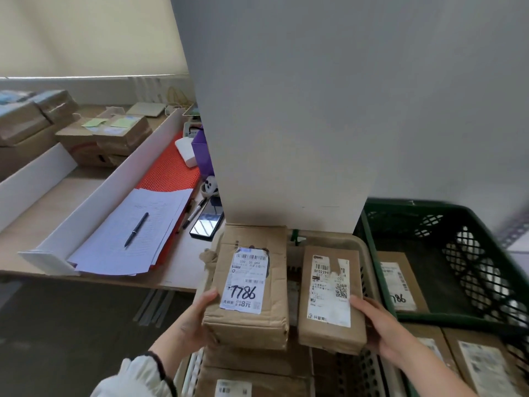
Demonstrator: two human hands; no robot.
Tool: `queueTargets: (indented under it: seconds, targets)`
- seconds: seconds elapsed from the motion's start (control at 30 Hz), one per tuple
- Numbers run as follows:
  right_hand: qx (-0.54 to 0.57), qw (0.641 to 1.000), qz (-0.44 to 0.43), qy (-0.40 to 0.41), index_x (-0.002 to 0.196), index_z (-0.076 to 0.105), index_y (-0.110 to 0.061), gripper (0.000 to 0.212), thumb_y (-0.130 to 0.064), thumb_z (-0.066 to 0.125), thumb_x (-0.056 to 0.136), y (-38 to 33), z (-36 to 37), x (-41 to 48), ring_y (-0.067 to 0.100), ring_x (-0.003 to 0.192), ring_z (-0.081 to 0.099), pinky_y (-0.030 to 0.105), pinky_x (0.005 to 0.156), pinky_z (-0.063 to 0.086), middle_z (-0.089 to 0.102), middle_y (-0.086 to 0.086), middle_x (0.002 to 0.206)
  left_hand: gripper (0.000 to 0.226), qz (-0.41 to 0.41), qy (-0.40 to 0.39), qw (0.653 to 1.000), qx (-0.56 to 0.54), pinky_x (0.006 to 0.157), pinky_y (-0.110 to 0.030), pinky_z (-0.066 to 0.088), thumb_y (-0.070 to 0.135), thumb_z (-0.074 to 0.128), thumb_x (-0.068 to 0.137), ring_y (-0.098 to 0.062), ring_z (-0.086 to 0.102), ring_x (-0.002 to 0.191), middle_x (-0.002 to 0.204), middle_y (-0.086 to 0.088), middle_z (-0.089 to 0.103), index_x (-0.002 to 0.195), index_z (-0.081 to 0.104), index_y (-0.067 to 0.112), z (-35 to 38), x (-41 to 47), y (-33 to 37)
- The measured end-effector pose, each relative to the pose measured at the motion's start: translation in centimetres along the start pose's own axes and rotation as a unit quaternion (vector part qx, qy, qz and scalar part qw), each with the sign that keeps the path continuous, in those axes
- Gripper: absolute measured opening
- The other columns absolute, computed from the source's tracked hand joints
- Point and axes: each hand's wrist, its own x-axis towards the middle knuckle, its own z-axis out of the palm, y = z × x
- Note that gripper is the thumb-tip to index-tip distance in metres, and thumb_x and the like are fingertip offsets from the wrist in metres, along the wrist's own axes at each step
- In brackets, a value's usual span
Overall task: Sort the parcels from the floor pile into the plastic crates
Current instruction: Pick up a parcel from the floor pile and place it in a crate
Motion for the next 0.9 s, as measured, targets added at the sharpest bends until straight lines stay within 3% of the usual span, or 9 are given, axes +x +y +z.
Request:
queueTargets:
  seconds: [0.03, 0.1, 0.2, 0.37, 0.5, 0.63, 0.73, 0.9]
  targets:
    - [0.001, 1.0, -0.002, -0.001, 0.123, 0.053, -0.014, 0.044, -0.026, 0.067, 0.083, -0.1, 0.1, 0.0, 0.034, 0.098, 0.064, 0.04, 0.069, 0.055, 0.068, 0.015, 0.108, 0.107, 0.005, 0.002, 1.0, 0.004, 0.07, -0.042, 0.05, 0.054, 0.09, 0.028, -0.035, 0.065, 0.095, 0.108, -0.02, 0.069, 0.121, 0.06, 0.009, 0.1, 0.7, 0.1]
    - [0.004, 1.0, -0.005, 0.0, 0.122, 0.054, -0.015, 0.041, -0.028, 0.065, 0.085, -0.3, 0.4, 0.1, 0.033, 0.099, 0.064, 0.041, 0.071, 0.054, 0.069, 0.014, 0.108, 0.092, 0.018, 0.005, 1.0, 0.004, 0.079, -0.045, 0.047, 0.054, 0.083, 0.042, -0.035, 0.062, 0.099, 0.104, -0.018, 0.071, 0.12, 0.06, 0.01, 0.7, 1.8, 0.2]
    - [0.014, 1.0, 0.001, 0.011, 0.125, 0.055, -0.017, 0.044, -0.032, 0.065, 0.085, -0.1, 1.3, 0.5, 0.033, 0.102, 0.063, 0.043, 0.076, 0.055, 0.068, 0.013, 0.111, 0.07, 0.029, 0.005, 1.0, -0.004, 0.071, -0.038, 0.047, 0.045, 0.069, 0.054, -0.027, 0.068, 0.084, 0.094, -0.013, 0.074, 0.116, 0.062, 0.012, 1.6, 2.8, 0.5]
    - [0.04, 0.997, 0.002, 0.073, 0.126, 0.052, -0.019, 0.045, -0.033, 0.064, 0.086, 1.0, 1.7, 0.9, 0.031, 0.099, 0.062, 0.04, 0.072, 0.053, 0.066, 0.011, 0.11, 0.108, 0.046, 0.033, 0.997, -0.046, 0.075, -0.043, 0.048, 0.056, 0.087, 0.024, -0.031, 0.066, 0.092, 0.101, -0.015, 0.073, 0.121, 0.06, 0.014, 1.5, 3.7, -2.0]
    - [0.059, 0.994, -0.004, 0.089, 0.123, 0.053, -0.018, 0.038, -0.032, 0.06, 0.089, 0.6, 1.6, 0.7, 0.029, 0.098, 0.061, 0.038, 0.073, 0.051, 0.066, 0.01, 0.107, 0.122, 0.069, 0.051, 0.983, -0.16, 0.065, -0.04, 0.057, 0.049, 0.092, 0.027, -0.033, 0.07, 0.092, 0.115, -0.021, 0.066, 0.135, 0.048, 0.011, 2.9, 3.3, -5.2]
    - [0.05, 0.994, 0.002, 0.097, 0.128, 0.052, -0.014, 0.043, -0.03, 0.06, 0.089, 0.3, 1.9, -0.2, 0.028, 0.096, 0.062, 0.037, 0.072, 0.05, 0.067, 0.011, 0.105, 0.127, 0.078, 0.054, 0.976, -0.195, 0.051, -0.034, 0.055, 0.053, 0.09, 0.024, -0.029, 0.071, 0.084, 0.115, -0.02, 0.066, 0.136, 0.048, 0.011, 3.4, 3.0, -6.9]
    - [0.048, 0.993, -0.008, 0.106, 0.13, 0.049, -0.015, 0.045, -0.028, 0.061, 0.088, 0.6, 1.9, -1.5, 0.028, 0.097, 0.062, 0.038, 0.073, 0.051, 0.066, 0.011, 0.11, 0.131, 0.085, 0.048, 0.976, -0.195, 0.045, -0.032, 0.051, 0.056, 0.089, 0.017, -0.027, 0.071, 0.076, 0.102, -0.016, 0.071, 0.133, 0.05, 0.011, 2.8, 3.1, -7.0]
    - [0.085, 0.988, -0.005, 0.127, 0.127, 0.051, -0.016, 0.047, -0.028, 0.065, 0.085, 2.1, 2.8, -4.7, 0.033, 0.101, 0.061, 0.044, 0.08, 0.051, 0.065, 0.012, 0.113, 0.122, 0.095, 0.023, 0.971, -0.216, 0.052, -0.034, 0.056, 0.049, 0.092, 0.015, -0.027, 0.072, 0.076, 0.095, -0.016, 0.073, 0.124, 0.056, 0.007, 3.0, 3.5, -6.5]
